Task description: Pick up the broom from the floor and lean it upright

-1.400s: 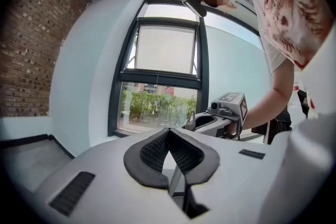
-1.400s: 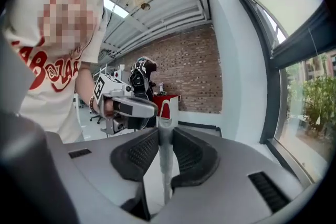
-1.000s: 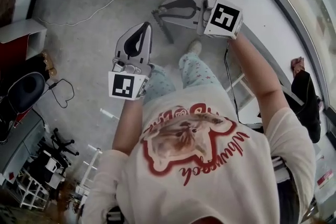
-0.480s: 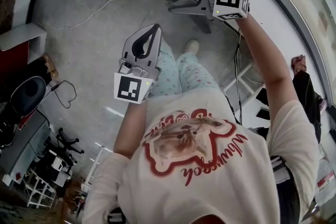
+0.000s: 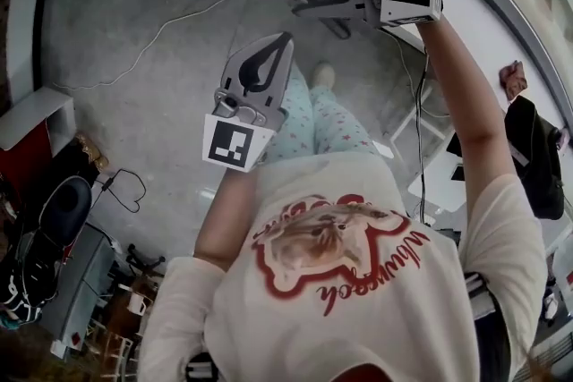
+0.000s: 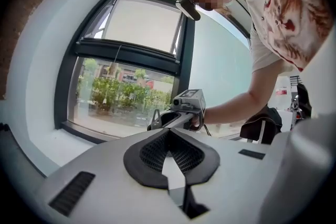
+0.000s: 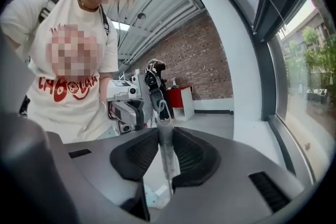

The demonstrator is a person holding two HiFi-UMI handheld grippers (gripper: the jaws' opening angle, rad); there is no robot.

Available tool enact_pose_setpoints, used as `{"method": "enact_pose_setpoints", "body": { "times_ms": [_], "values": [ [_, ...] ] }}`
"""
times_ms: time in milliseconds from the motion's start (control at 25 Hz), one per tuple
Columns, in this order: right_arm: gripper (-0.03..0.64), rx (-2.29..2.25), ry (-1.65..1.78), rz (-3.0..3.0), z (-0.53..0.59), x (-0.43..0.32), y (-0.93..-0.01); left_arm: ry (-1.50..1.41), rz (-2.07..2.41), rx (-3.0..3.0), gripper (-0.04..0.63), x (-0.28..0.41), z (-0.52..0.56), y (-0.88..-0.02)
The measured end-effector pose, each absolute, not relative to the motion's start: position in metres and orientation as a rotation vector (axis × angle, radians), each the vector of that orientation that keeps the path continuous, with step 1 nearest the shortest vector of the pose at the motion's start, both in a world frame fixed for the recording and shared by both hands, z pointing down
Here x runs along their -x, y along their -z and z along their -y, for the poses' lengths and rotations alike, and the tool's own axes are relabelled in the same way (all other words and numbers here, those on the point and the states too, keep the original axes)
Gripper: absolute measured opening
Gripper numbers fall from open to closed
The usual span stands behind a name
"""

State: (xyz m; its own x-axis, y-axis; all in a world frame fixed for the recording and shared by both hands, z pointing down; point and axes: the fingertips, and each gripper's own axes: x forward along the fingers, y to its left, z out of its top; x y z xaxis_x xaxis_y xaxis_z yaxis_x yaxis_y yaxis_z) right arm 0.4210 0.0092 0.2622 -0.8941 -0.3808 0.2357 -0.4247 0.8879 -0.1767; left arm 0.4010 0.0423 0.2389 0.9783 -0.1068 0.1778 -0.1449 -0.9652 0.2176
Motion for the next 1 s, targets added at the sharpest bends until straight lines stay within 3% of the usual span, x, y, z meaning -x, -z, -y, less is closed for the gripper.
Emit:
{"method": "enact_pose_setpoints", "body": {
  "times_ms": [280,560,1000],
  "values": [
    [0.106,-0.513,-0.498,3.176,0.020,-0.448,-0.268,-0.268,0.092,-2.894,0.018,-0.443,-0.005,-0.272],
    [0.106,-0.602,-0.509,3.073,0.037,-0.465,-0.285,-0.312,-0.007,-2.887,0.018,-0.451,-0.018,-0.277],
    [0.104,-1.105,-0.444,2.940,0.049,-0.532,-0.263,-0.307,-0.131,-2.871,0.018,-0.457,-0.025,-0.267]
  ]
}}
